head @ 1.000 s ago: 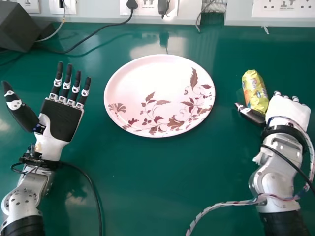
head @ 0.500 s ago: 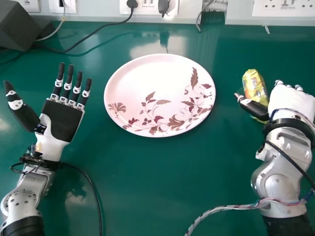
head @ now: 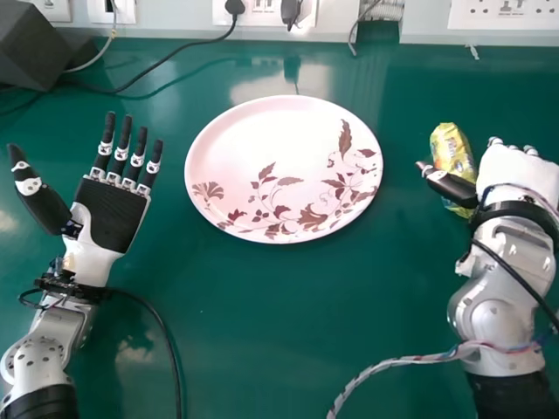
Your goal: Pick up biscuit and place it in the plate
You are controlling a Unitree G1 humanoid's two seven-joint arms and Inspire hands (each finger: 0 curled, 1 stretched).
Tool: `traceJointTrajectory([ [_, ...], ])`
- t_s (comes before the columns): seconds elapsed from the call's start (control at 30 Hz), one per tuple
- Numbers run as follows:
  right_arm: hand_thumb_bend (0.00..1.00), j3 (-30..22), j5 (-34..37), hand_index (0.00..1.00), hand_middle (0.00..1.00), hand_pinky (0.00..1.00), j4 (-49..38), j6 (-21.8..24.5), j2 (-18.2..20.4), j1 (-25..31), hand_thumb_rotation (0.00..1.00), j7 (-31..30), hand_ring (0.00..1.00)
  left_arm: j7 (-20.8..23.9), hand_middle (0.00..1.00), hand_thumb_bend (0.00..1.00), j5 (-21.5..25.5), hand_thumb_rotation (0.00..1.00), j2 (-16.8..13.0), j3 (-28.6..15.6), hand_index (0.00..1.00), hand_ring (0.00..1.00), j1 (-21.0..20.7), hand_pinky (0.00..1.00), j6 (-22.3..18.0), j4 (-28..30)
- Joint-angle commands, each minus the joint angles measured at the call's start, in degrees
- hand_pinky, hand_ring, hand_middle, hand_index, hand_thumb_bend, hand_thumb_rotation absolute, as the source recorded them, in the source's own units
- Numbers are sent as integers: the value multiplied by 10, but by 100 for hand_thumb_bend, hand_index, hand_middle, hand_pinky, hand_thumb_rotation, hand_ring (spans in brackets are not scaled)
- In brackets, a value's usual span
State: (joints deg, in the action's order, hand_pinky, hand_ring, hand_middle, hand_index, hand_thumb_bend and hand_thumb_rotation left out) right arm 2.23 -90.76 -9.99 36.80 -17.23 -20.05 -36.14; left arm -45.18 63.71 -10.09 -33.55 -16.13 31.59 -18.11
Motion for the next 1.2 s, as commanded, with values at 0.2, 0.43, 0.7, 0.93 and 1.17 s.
traceJointTrajectory([
  [0.2,100,2,35,100,93,86,42,8,-17,-23,68,28,90,-17,87,100,4,69,3,-6,91,84,23,80,7,-14],
  [0.43,100,8,62,99,93,86,78,14,-26,-33,68,51,90,-20,87,100,3,67,5,-6,91,85,24,81,3,-11],
  [0.7,100,23,94,98,92,84,107,18,-36,-45,67,78,90,-15,85,100,5,65,5,-8,90,81,25,69,7,-9],
  [0.93,100,40,112,97,92,82,126,25,-42,-53,69,92,89,-25,85,100,8,64,1,-9,91,78,20,63,12,-22],
  [1.17,99,58,120,96,91,77,134,32,-54,-57,69,99,87,-19,86,100,19,61,5,-15,91,82,18,69,26,-23],
])
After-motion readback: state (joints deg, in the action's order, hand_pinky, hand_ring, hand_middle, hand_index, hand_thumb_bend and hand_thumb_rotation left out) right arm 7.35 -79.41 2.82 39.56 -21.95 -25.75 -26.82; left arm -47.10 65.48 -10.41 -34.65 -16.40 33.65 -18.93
